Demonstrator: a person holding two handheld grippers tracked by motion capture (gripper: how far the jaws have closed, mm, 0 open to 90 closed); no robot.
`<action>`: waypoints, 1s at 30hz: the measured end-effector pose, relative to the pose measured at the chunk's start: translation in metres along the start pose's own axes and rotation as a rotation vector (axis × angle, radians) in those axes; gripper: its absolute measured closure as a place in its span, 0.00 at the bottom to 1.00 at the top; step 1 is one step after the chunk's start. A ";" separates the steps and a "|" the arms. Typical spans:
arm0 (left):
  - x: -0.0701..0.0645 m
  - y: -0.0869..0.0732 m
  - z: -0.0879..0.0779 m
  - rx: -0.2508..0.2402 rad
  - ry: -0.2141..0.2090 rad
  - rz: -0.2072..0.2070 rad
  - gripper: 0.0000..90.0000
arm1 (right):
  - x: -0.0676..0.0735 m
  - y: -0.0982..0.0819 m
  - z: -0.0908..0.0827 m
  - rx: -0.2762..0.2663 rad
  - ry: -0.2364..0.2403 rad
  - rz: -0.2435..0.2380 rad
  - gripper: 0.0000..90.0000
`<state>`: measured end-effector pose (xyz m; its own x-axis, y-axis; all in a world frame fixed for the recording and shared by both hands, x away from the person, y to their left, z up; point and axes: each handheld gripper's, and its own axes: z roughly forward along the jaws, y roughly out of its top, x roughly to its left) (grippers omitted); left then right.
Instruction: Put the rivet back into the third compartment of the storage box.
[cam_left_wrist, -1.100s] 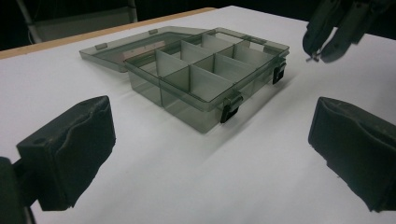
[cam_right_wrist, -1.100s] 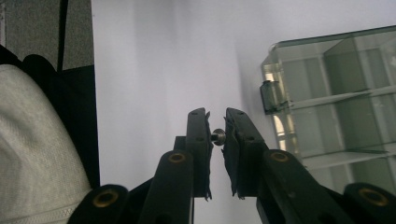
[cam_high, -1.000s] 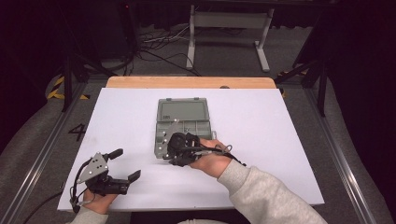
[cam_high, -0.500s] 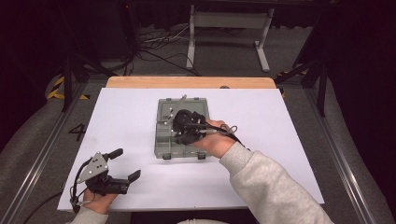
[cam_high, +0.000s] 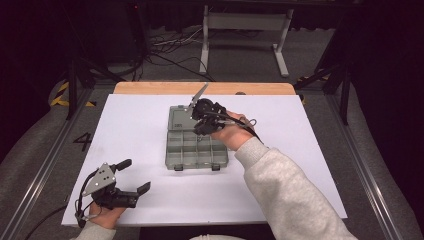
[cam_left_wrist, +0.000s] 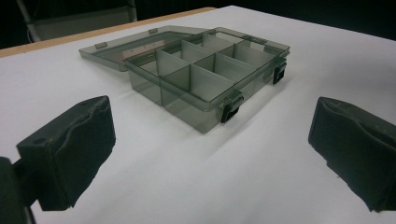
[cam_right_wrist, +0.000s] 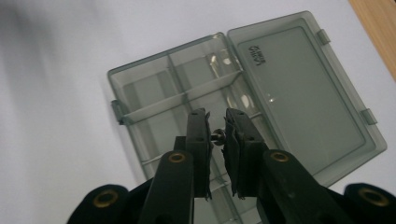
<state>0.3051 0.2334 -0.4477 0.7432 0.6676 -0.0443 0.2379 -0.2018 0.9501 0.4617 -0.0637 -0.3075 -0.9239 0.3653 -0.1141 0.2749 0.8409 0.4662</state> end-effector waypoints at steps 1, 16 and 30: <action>0.000 0.000 0.000 0.004 -0.003 0.003 0.02 | -0.007 -0.001 0.004 0.003 -0.014 0.014 0.89; 0.001 0.000 0.000 0.007 -0.004 0.005 0.02 | -0.031 -0.023 0.050 0.059 -0.006 0.080 0.89; 0.001 0.000 0.001 0.004 -0.008 -0.002 0.02 | -0.034 -0.036 0.076 0.078 0.003 0.115 0.67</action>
<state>0.3061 0.2331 -0.4479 0.7474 0.6626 -0.0489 0.2423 -0.2033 0.9487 0.5034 -0.0757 -0.3871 -0.8859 0.4598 -0.0612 0.3988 0.8223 0.4060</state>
